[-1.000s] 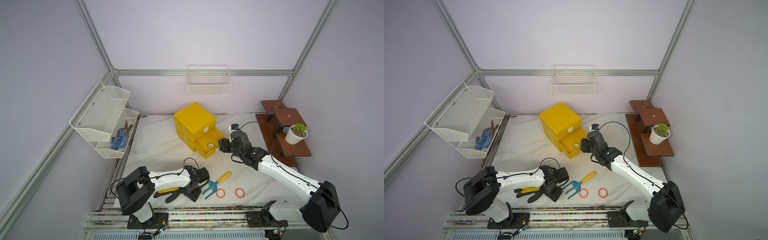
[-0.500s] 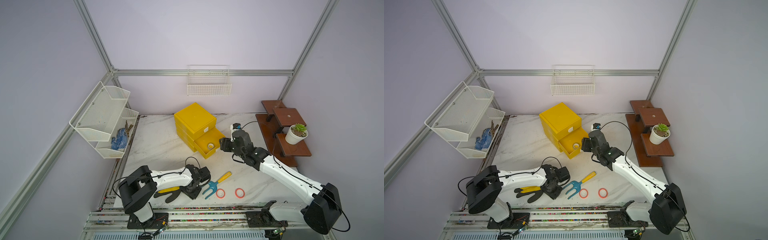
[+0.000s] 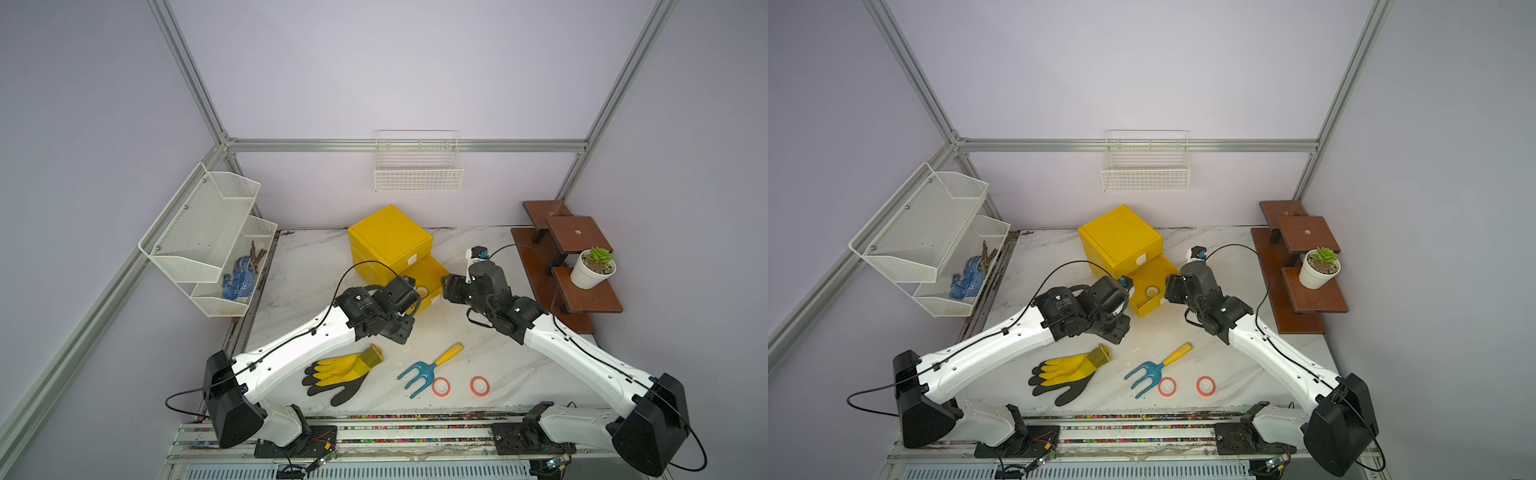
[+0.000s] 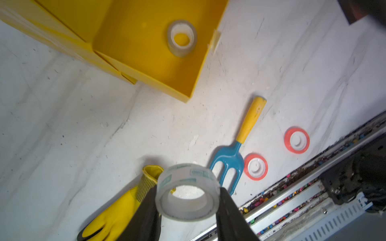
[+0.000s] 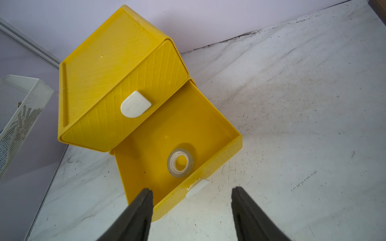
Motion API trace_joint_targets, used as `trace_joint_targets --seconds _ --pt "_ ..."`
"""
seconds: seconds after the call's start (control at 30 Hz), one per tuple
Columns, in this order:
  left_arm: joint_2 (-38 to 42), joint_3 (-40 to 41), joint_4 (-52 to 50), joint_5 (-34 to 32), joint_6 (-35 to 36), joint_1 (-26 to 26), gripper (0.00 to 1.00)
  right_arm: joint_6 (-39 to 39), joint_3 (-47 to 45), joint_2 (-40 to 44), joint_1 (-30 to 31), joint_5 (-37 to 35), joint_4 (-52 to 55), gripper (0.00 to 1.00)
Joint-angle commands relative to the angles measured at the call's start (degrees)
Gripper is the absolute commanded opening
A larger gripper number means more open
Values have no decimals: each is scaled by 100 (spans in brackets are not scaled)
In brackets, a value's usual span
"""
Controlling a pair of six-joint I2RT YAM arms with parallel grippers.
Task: Place the transparent tape into the drawer according to color
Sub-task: Place the tape in the drawer.
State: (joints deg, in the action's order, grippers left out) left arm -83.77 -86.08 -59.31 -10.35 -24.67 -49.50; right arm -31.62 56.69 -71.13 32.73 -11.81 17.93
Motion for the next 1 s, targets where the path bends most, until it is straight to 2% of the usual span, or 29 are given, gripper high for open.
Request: trace_joint_targets --seconds 0.0,0.27,0.37,0.57,0.63,0.7,0.97 --pt "-319 -508 304 -227 372 266 29 -178 -177 130 -34 -217 -42 65" --pt "-1685 -1425 571 24 508 596 30 -249 -604 560 -73 -506 -166 65" --pt "-2004 -1519 644 -77 515 679 30 -222 -743 690 -74 -456 -293 65" --pt "-2360 -1486 858 191 374 954 31 -138 -958 665 -74 -205 -607 65" --pt "-2423 -1480 877 217 368 958 38 -90 -1044 654 -74 -67 -693 65" --pt "-2455 -1419 920 239 343 959 45 -50 -1080 619 -74 29 -717 70" --pt "-2485 -1363 1026 405 317 959 68 -7 -1194 492 -74 135 -790 71"
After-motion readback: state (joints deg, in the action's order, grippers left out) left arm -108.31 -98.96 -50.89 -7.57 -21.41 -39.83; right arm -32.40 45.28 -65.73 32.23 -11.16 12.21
